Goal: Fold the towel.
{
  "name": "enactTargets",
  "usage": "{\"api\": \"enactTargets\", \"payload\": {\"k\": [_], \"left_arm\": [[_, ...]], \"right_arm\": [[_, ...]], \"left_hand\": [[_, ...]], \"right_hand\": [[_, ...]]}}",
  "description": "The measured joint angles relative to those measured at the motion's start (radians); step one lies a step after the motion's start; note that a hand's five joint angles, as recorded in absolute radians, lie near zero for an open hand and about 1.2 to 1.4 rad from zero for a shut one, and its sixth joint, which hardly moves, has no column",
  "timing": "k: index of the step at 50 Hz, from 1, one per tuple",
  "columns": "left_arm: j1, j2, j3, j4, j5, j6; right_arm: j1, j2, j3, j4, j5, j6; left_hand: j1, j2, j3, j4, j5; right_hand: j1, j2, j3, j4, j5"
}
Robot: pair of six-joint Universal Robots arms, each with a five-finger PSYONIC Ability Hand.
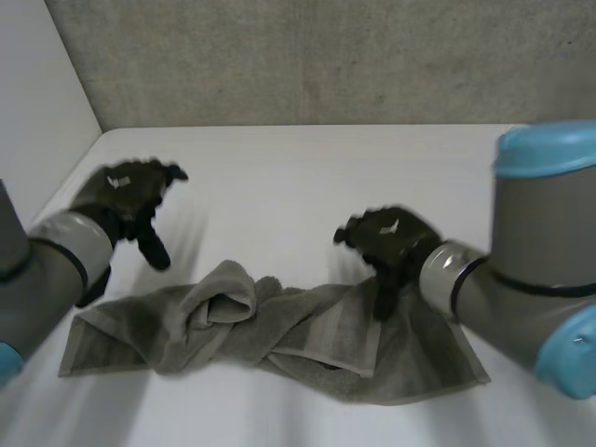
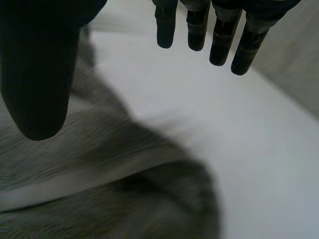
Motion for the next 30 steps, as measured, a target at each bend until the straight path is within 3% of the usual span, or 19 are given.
{"api": "enactTargets", "payload": {"k": [7,10,12,13,14,16,18,25,30], "left_arm": [[-0.033,-0.094,-0.094,0.116,0.005,0.009],[-0.055,-0.140,-0.096,0.146,0.012,0.009],[-0.070,-0.173,-0.087,0.159,0.020,0.009],[-0.078,-0.188,-0.081,0.163,0.026,0.009],[-0.088,-0.208,-0.068,0.166,0.036,0.009],[-0.111,-0.247,-0.032,0.169,0.059,0.012],[-0.125,-0.268,0.001,0.169,0.072,0.015],[-0.146,-0.297,0.174,0.168,0.078,0.057],[-0.137,-0.293,0.403,0.198,0.028,0.114]], "right_arm": [[0.040,0.135,0.012,-0.070,-0.004,0.015],[0.047,0.176,0.015,-0.129,0.005,0.013],[0.048,0.194,0.016,-0.176,0.018,0.009],[0.049,0.198,0.016,-0.195,0.024,0.007],[0.049,0.203,0.016,-0.226,0.034,0.002],[0.047,0.203,0.009,-0.287,0.061,-0.020],[0.045,0.195,-0.001,-0.322,0.080,-0.049],[0.038,0.130,-0.100,-0.448,0.126,-0.192],[0.033,0.078,-0.215,-0.603,0.146,-0.259]], "left_hand": [[-0.024,-0.023,-0.025,-0.026,-0.025],[0.058,0.063,0.051,0.052,0.054],[0.139,0.139,0.137,0.130,0.132],[0.213,0.230,0.229,0.208,0.206],[0.436,0.419,0.414,0.391,0.391],[0.699,0.683,0.659,0.661,0.662],[0.799,0.800,0.789,0.791,0.793],[0.921,0.951,0.948,0.947,0.938],[0.931,0.967,0.964,0.965,0.952]], "right_hand": [[0.092,0.089,0.110,0.091,0.097],[0.371,0.398,0.411,0.389,0.382],[0.659,0.768,0.772,0.736,0.708],[0.718,0.836,0.841,0.820,0.788],[0.756,0.920,0.923,0.904,0.861],[0.756,0.939,0.956,0.939,0.884],[0.756,0.939,0.956,0.939,0.884],[0.756,0.940,0.969,0.956,0.904],[0.756,0.940,0.970,0.957,0.908]]}}
